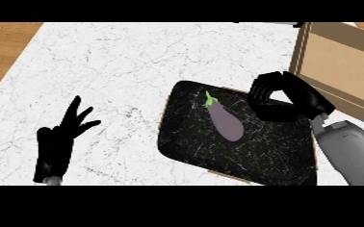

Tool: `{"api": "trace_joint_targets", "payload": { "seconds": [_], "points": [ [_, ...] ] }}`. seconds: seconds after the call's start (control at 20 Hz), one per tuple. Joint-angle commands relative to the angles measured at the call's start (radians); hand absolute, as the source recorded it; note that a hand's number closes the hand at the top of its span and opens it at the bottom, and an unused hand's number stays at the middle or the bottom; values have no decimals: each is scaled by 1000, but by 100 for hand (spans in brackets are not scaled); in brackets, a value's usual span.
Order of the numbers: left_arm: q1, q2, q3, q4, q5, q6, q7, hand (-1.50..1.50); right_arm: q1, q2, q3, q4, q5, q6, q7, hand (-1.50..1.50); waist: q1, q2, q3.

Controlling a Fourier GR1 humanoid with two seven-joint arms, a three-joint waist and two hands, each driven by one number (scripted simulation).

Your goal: Pick the eggplant from the tray and place it in the cardboard box

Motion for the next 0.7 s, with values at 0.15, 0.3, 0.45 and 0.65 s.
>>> {"api": "trace_joint_targets", "payload": {
  "seconds": [0.15,0.3,0.45,0.65],
  "points": [
    [-112,-99,12,112,8,24,-64,0,-381,-17,112,102,152,157,336,-150,-41,10,6],
    [-140,-88,51,165,24,4,-82,0,-511,30,152,131,101,321,451,-150,-57,6,7],
    [-176,-111,47,197,7,23,-89,0,-640,83,156,271,44,460,549,-150,-50,10,7],
    [-162,-103,66,200,18,0,-116,0,-781,194,134,459,0,523,657,-150,-49,6,9]
  ]
}}
